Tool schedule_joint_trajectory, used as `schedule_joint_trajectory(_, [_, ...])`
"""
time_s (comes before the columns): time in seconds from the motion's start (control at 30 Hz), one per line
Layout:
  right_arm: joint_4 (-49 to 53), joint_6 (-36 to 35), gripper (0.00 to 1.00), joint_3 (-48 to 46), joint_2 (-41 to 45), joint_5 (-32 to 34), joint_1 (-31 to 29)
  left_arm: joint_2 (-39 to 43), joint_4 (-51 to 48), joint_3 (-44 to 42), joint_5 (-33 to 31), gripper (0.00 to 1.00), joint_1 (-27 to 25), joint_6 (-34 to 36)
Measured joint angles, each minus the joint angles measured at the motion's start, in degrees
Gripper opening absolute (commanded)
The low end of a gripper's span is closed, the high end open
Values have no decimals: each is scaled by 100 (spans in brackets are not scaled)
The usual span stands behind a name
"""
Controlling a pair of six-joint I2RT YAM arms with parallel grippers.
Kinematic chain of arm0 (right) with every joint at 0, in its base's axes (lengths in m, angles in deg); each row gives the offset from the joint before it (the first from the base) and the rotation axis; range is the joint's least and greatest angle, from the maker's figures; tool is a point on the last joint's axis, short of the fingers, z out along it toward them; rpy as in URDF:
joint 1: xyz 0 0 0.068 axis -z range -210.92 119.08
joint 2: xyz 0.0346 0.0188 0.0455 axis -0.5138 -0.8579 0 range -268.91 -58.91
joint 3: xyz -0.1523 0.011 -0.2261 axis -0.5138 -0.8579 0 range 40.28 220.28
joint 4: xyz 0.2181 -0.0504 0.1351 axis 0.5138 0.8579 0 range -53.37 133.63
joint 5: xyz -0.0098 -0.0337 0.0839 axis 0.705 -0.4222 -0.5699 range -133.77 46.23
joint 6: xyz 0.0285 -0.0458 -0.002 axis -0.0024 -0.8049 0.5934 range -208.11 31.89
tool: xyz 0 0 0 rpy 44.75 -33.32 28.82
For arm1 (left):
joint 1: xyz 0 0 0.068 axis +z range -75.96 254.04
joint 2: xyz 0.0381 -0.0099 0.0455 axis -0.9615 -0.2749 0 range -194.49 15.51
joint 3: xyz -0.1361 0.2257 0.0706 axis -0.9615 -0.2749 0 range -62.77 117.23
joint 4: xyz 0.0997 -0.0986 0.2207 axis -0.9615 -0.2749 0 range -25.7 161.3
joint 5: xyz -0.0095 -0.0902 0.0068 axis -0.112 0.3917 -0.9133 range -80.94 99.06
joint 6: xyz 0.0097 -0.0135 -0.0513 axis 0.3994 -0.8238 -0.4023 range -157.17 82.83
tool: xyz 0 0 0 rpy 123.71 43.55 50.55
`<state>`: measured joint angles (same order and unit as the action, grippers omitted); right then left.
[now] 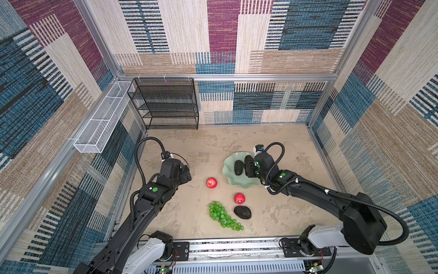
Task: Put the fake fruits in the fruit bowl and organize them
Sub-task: 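Carry the avocado with the right gripper into the bowl and release, then grasp the red apple with the left gripper while the right gripper withdraws, then carry the red apple with the left gripper into the bowl and release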
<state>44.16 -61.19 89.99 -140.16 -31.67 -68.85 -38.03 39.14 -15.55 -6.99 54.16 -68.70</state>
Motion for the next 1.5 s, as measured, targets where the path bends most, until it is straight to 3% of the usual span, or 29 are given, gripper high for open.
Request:
schedule_joint_trajectory(0.33, [-597, -98, 54, -55, -1043, -310, 262, -72, 0, -28, 146, 82, 61, -2])
schedule_joint_trajectory(0.57, [-815, -55, 69, -72, -1329, -363, 328, -177, 22, -52, 181, 82, 85, -7])
schedule_joint_trajectory(0.83, [-885, -55, 74, -31, -1377, -417, 341, -358, 107, -66, 387, 82, 101, -133])
schedule_joint_trajectory(0.93, [-793, -57, 79, -4, -1130, -398, 356, -479, 234, -87, 463, 82, 101, -173])
schedule_joint_trajectory(1.17, [-748, -221, 95, 96, 76, -114, 503, -1222, 533, -83, 1320, 81, 94, -291])
schedule_joint_trajectory(1.33, [-815, -332, 96, -142, 673, -101, 577, -2048, 638, 72, 1947, 80, -81, -358])
schedule_joint_trajectory(1.5, [-813, -363, 97, -411, 927, -160, 608, -2575, 800, 319, 2109, 80, -560, -398])
